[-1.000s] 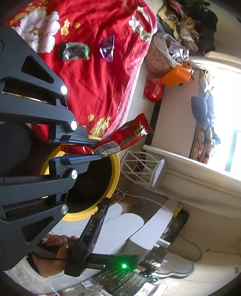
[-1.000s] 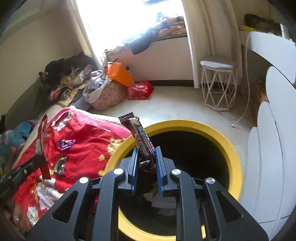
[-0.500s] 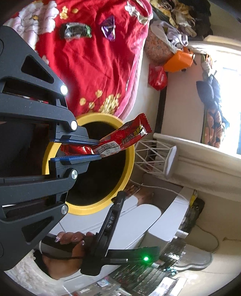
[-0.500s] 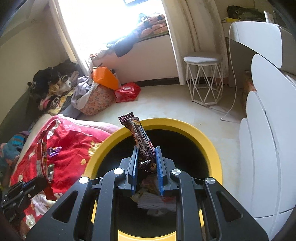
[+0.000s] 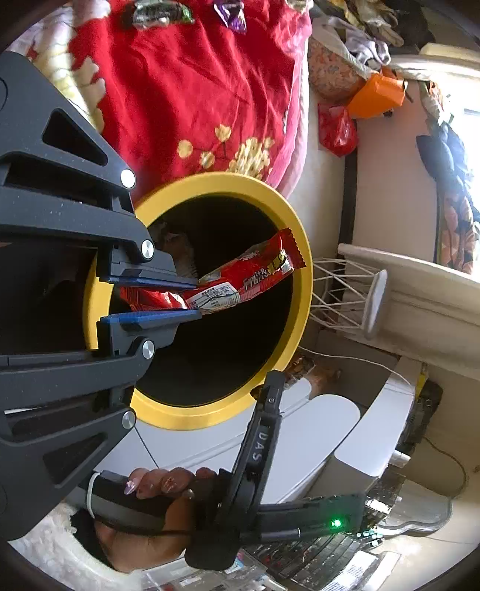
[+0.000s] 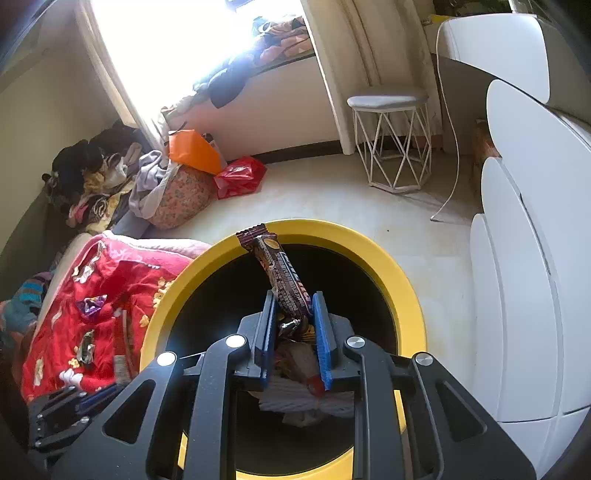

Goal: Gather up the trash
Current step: 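Open both tools to drop the red wrapper and candy bar into the bin, then move both tools back over the last wrappers on the bedspread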

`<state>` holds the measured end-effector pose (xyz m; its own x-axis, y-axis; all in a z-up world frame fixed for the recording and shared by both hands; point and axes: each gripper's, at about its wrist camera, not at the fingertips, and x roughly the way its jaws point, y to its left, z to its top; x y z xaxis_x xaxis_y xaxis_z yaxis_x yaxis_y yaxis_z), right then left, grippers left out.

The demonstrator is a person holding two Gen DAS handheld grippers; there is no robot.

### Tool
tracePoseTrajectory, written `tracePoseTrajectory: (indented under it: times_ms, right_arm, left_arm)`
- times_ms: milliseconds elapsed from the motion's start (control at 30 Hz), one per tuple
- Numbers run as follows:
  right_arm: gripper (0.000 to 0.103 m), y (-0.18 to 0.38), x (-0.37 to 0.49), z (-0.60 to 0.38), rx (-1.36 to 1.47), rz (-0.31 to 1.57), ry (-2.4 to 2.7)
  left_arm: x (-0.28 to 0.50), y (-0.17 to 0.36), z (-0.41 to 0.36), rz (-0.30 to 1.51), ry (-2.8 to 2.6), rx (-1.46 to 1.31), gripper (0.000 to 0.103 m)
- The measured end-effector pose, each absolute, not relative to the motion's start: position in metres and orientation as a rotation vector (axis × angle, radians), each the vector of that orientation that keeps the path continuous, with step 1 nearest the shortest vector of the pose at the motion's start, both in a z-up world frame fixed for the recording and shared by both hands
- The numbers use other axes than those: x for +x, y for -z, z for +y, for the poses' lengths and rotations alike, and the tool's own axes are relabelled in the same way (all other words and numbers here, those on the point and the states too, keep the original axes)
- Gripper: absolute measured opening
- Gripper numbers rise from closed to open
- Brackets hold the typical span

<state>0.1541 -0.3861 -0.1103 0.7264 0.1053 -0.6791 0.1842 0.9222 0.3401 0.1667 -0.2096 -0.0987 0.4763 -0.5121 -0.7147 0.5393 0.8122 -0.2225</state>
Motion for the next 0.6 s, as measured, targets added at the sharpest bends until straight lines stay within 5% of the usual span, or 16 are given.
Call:
tracePoseTrajectory:
  times_ms: [200,433,600]
  right_arm:
    - [0.027,0.114,0.154,-0.396,0.431,0.759,0.048]
    - [0.047,0.108,0.152,-0.399,0.427,0.731,0.051]
    - [0.055,0.098,0.149,-0.388,0.368,0.702,0.047]
  left_arm:
    - [0.178,0.104,-0.219,0.869,0.639,0.058,0.015]
    - [0.18,0.097,-0.206,0.84,0.599,0.019,0.069]
    - [0.175,0.086,-0.191,0.798,0.56,-0.013,0.092]
